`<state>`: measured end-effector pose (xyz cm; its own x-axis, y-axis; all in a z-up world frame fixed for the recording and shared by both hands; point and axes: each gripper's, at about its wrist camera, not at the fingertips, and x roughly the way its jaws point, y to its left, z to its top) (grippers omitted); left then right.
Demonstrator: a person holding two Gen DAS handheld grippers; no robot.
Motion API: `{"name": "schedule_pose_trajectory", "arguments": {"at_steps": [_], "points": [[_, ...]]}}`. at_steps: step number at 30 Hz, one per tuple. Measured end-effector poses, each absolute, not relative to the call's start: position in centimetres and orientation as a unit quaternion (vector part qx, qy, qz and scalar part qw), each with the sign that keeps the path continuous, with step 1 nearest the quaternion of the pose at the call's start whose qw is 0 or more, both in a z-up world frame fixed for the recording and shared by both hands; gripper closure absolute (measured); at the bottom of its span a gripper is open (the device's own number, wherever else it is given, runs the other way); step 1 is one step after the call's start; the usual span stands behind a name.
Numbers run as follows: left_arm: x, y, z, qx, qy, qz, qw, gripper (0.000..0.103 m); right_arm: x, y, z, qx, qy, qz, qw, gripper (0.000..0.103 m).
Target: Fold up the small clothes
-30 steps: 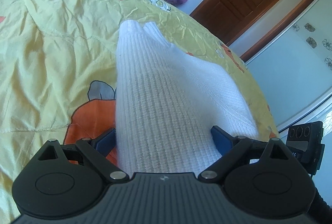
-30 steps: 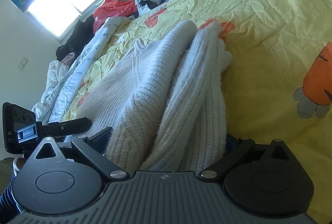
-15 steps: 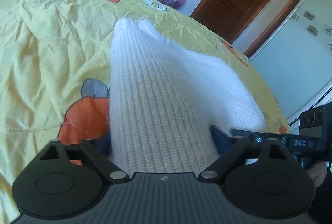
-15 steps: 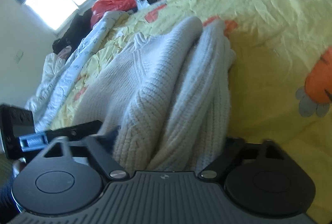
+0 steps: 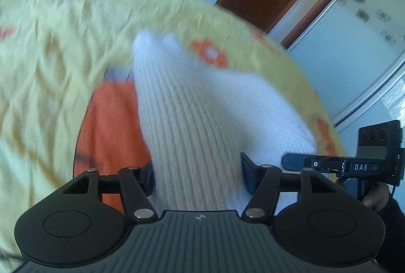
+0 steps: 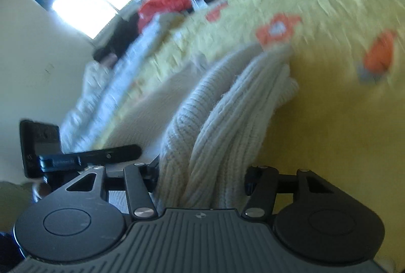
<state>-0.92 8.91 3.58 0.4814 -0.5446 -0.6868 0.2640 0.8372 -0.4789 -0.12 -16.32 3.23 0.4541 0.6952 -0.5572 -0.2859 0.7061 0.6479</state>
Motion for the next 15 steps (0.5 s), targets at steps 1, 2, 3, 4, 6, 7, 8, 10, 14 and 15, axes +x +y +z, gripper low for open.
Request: {"name": "schedule_pose_trajectory", "arguments": {"at_steps": [1, 2, 3, 4, 6, 7, 8, 10, 14, 15], "points": [[-1.3, 9.1, 2.9, -0.158, 0.442, -0.237, 0.85, 0.026, -0.5, -16.3, 2.4, 0.238, 0.427, 0.291, 0.822, 0.038], [-1.8, 9.5, 2.5, -0.176, 0.43, -0.237, 0.853, 0.026, -0.7, -16.8, 1.6, 0.261, 0.421, 0.287, 0.82, 0.031], [-1.9, 9.9, 2.4, -0.194, 0.431, -0.233, 0.85, 0.022, -0.7, -17.4, 1.1, 0.295, 0.417, 0.282, 0.812, 0.027], [-2.1, 10.2, 2.4, -0.21, 0.439, -0.227, 0.844, 0.021, -0.8, -17.9, 1.0, 0.321, 0.417, 0.274, 0.805, 0.025], [-2.8, 11.1, 2.7, -0.228, 0.442, -0.228, 0.837, 0.018, -1.4, -18.8, 1.6, 0.347, 0.411, 0.265, 0.8, 0.017], [-3.4, 11.5, 2.8, -0.232, 0.438, -0.232, 0.837, 0.017, -1.9, -19.1, 2.0, 0.346, 0.403, 0.267, 0.804, 0.008], [-3.9, 11.8, 2.7, -0.236, 0.437, -0.235, 0.836, 0.017, -2.5, -19.4, 2.3, 0.343, 0.397, 0.272, 0.807, 0.006], [-4.4, 12.0, 2.1, -0.246, 0.441, -0.235, 0.83, 0.016, -3.3, -18.8, 2.5, 0.32, 0.413, 0.289, 0.802, 0.01], [-5.3, 10.1, 0.9, -0.174, 0.417, -0.243, 0.858, 0.015, -5.6, -14.0, 2.1, 0.1, 0.408, 0.284, 0.862, 0.029], [-5.4, 9.9, 0.9, -0.157, 0.409, -0.247, 0.864, 0.014, -5.9, -13.6, 1.7, 0.081, 0.402, 0.289, 0.865, 0.029]]}}
